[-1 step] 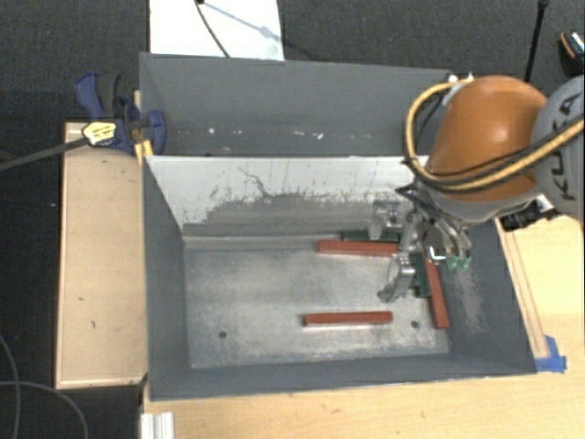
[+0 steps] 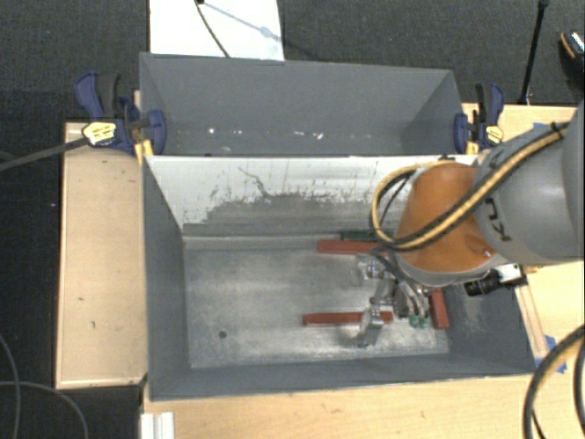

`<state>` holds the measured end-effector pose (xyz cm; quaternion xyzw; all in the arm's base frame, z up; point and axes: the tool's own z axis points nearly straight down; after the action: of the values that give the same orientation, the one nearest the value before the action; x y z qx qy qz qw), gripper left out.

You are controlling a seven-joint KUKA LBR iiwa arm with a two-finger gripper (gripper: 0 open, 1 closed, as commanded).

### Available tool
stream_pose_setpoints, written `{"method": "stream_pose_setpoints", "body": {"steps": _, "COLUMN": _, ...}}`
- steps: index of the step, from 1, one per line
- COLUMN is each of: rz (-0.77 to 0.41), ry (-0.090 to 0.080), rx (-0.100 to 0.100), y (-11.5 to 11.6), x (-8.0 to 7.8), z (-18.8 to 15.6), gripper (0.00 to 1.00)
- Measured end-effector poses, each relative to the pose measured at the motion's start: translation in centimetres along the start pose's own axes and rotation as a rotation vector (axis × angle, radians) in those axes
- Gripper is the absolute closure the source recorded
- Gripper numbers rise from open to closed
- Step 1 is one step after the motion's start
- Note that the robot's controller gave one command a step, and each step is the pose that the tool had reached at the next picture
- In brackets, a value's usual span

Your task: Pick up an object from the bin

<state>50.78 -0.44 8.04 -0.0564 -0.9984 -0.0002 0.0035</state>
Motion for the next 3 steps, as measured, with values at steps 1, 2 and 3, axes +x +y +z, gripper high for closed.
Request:
{"method": "stream_pose_setpoints", "body": {"steps": 1, "rz": -0.001, "ry": -0.009, "rx": -0.001, "y": 0.0, "x": -0.3, "z": -0.4, "gripper": 1.00}}
{"method": "stream_pose_setpoints", "body": {"steps": 2, "rz": -0.001, "ry": -0.009, "rx": -0.001, "y": 0.0, "x": -0.3, "z": -0.4, "gripper": 0.00}}
{"method": "stream_pose_setpoints", "body": {"steps": 3, "rz": 0.180, "ry": -0.010, "rx": -0.004, "y": 4.2, "x": -1.0, "z": 1.0, "gripper": 0.00}}
